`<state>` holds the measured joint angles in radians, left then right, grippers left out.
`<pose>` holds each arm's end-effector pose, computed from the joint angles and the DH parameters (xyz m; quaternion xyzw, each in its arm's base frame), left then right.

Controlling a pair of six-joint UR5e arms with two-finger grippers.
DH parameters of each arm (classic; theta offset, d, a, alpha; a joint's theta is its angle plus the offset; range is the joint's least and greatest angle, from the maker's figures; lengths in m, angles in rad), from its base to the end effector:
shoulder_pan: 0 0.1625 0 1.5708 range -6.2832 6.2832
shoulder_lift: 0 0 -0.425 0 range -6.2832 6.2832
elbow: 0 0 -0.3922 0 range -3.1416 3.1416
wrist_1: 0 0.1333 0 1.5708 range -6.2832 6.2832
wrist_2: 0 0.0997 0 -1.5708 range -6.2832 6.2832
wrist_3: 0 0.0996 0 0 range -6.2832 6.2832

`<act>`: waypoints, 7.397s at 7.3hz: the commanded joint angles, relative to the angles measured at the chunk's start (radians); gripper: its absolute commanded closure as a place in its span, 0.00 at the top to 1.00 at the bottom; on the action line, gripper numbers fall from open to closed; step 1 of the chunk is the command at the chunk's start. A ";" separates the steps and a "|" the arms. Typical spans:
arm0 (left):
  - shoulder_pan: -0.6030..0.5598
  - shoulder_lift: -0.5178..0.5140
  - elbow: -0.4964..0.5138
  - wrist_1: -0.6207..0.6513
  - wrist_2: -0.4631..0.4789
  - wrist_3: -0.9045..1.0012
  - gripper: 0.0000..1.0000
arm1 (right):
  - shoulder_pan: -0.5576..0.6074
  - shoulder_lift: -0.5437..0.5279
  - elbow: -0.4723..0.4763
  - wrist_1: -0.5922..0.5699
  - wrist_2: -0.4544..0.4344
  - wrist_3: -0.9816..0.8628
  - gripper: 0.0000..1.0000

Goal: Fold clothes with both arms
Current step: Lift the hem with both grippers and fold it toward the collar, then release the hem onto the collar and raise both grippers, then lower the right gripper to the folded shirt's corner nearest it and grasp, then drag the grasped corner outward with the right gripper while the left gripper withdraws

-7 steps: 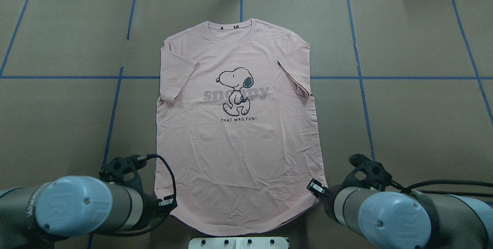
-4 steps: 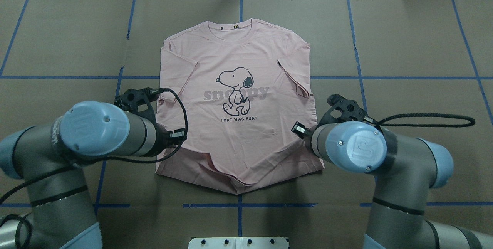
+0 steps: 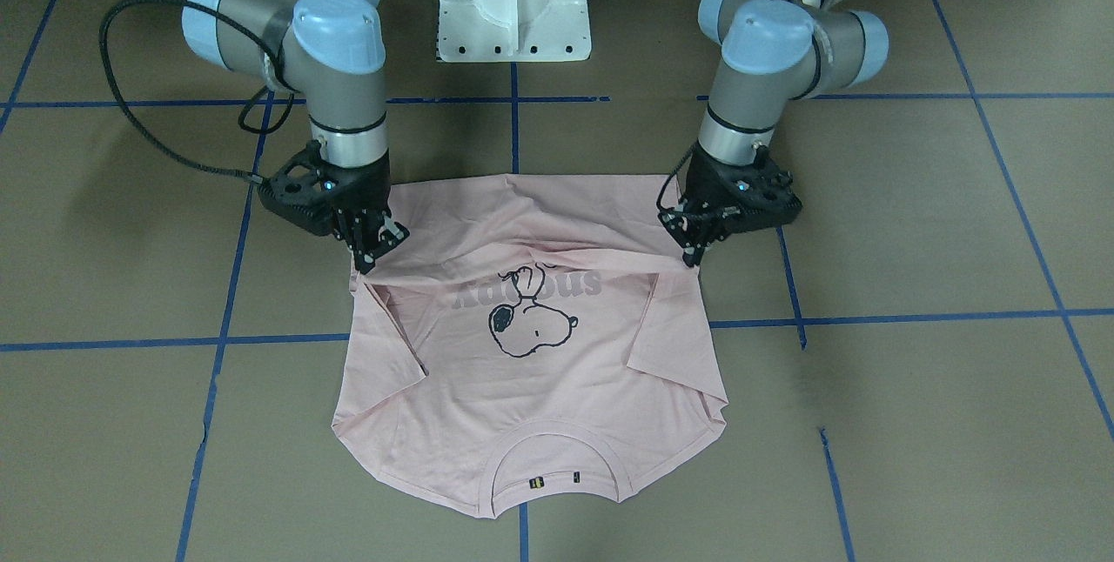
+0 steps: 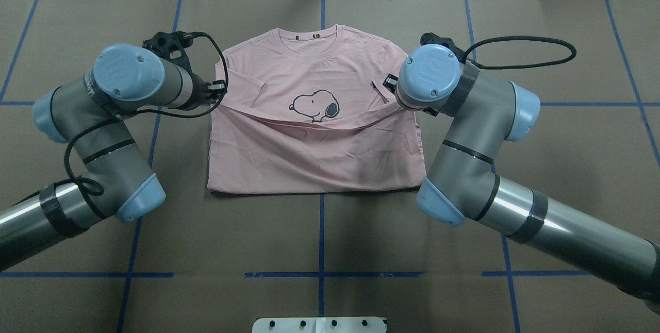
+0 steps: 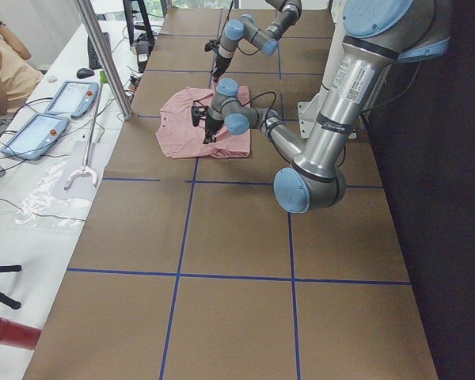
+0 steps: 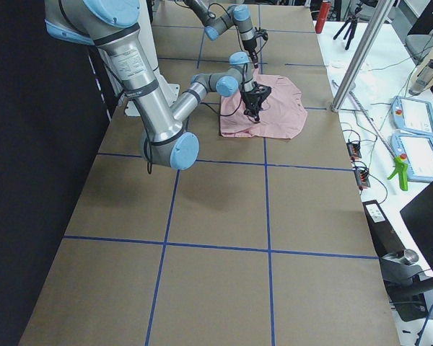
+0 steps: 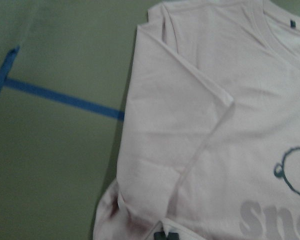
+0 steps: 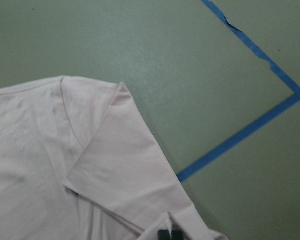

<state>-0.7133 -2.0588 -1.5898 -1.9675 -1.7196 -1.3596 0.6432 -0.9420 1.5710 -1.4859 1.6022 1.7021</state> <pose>0.4376 -0.5354 0.3301 0.1343 0.4196 -0.1914 0.8771 -0.4882 -0.5286 0.2854 0.0742 -0.3417 0.3487 0.8696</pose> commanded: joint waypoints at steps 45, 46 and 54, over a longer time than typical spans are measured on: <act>-0.109 0.027 0.045 -0.401 -0.132 -0.015 0.56 | -0.083 -0.292 0.275 0.155 0.140 0.188 0.00; -0.104 0.049 0.021 -0.390 -0.152 -0.015 0.56 | -0.083 -0.337 0.352 0.121 0.142 0.185 0.00; -0.103 0.042 0.014 -0.389 -0.187 -0.023 0.56 | -0.166 -0.508 0.644 -0.108 0.238 0.183 0.00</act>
<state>-0.8172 -2.0127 -1.5743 -2.3562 -1.9063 -1.3816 0.4802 -1.4372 2.2011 -1.5749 1.8110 1.8853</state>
